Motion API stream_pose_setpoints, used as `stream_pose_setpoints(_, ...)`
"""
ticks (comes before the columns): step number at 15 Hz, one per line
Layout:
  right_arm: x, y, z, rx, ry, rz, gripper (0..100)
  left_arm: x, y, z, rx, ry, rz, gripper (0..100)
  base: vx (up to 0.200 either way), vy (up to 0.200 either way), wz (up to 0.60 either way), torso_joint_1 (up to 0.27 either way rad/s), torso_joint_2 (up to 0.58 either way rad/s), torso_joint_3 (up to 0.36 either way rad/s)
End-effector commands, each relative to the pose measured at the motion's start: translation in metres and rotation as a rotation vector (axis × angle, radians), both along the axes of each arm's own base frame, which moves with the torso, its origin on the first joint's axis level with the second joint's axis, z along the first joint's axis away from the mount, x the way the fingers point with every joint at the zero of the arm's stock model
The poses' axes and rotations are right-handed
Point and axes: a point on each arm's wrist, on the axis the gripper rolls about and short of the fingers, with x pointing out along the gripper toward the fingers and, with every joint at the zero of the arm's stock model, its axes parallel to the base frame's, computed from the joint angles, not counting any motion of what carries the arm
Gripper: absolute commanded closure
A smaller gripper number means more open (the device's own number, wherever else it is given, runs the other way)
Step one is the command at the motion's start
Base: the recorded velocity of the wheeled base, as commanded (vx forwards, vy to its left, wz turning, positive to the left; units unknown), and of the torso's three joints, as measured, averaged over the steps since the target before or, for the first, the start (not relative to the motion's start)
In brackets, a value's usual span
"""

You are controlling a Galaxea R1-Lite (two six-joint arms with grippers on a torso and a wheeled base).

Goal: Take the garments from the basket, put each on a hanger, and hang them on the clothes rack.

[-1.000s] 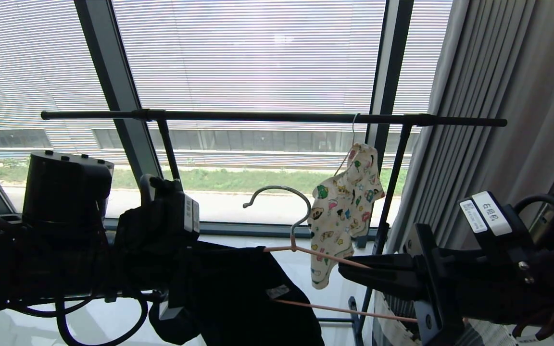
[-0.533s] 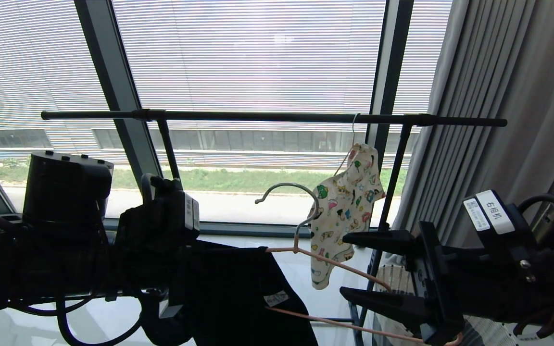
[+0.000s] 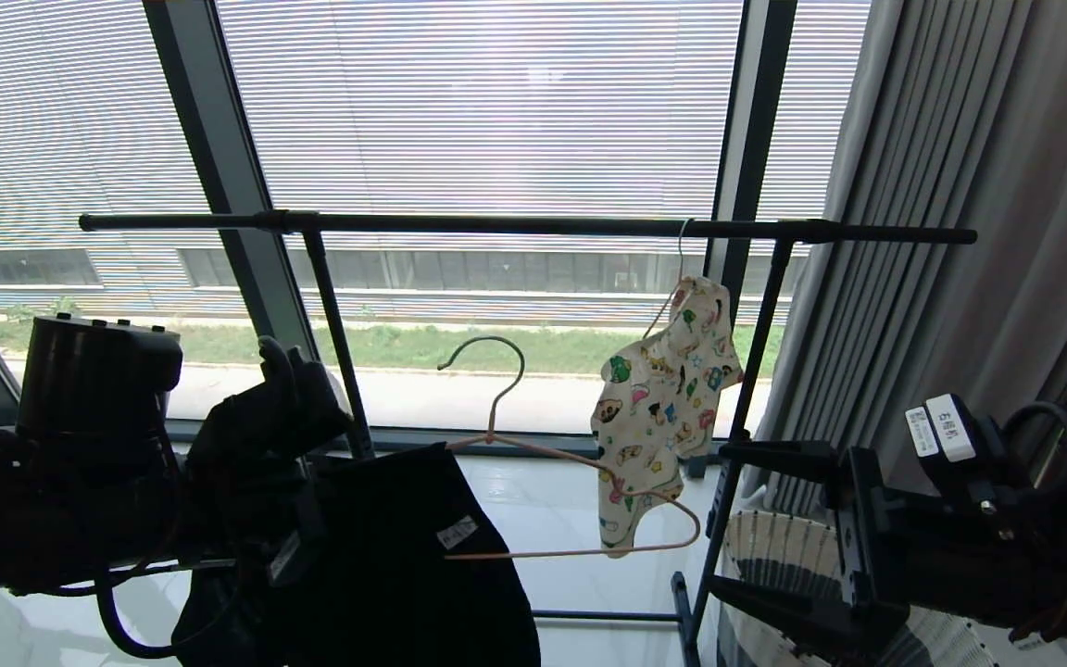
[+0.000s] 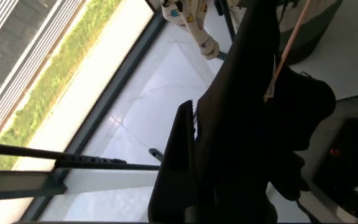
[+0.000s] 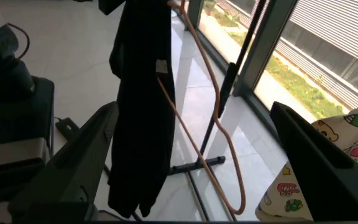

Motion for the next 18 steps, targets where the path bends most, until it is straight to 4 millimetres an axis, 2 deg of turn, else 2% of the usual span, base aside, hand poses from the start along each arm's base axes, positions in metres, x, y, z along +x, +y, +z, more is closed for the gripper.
stream_pose_setpoints(1, 0.003, 0.001, -0.009, -0.024, 0.032, -0.004, 0, 0.004, 0.010, 0.008, -0.040, 0.004, 0.102, 100, 0.000, 0.000, 0.00, 0.000, 0.00, 0.000)
stream_pose_setpoints(3, 0.006, 0.002, -0.014, -0.037, 0.051, -0.018, 0, 0.008, 0.011, 0.020, -0.063, -0.010, 0.220, 100, 0.000, 0.000, 0.00, 0.000, 0.00, 0.000)
stream_pose_setpoints(5, 0.011, 0.006, -0.016, -0.037, 0.087, -0.072, 0, 0.013, 0.008, 0.034, -0.134, -0.029, 0.255, 100, 0.000, 0.000, 0.00, 0.000, 0.00, 0.000)
stream_pose_setpoints(6, 0.011, 0.013, -0.016, -0.015, 0.165, -0.104, 0, 0.016, 0.007, 0.040, -0.160, -0.075, 0.276, 100, 0.000, 0.000, 0.00, 0.000, 0.00, 0.000)
stream_pose_setpoints(8, 0.010, 0.027, -0.024, 0.010, 0.326, -0.198, 0, 0.018, 0.007, 0.044, -0.170, -0.127, 0.289, 100, 0.000, 0.000, 0.00, 0.000, 0.00, 0.000)
stream_pose_setpoints(9, 0.009, 0.041, -0.031, 0.017, 0.407, -0.254, 0, 0.018, 0.007, 0.045, -0.172, -0.136, 0.288, 100, 0.000, 0.000, 0.00, 0.000, 0.00, 0.000)
stream_pose_setpoints(10, 0.010, 0.049, -0.035, 0.019, 0.438, -0.284, 0, 0.018, 0.006, 0.046, -0.175, -0.145, 0.285, 100, 0.000, 0.000, 0.00, 0.000, 0.00, 0.000)
stream_pose_setpoints(13, 0.031, 0.092, -0.042, 0.078, 0.480, -0.406, 0, 0.021, 0.002, 0.048, -0.185, -0.179, 0.264, 100, 0.000, 0.000, 0.00, 0.000, 0.00, 0.000)
stream_pose_setpoints(18, 0.030, 0.119, -0.033, 0.081, 0.503, -0.480, 0, 0.028, -0.012, 0.044, -0.192, -0.196, 0.247, 100, 0.000, 0.000, 0.00, 0.000, 0.00, 0.000)
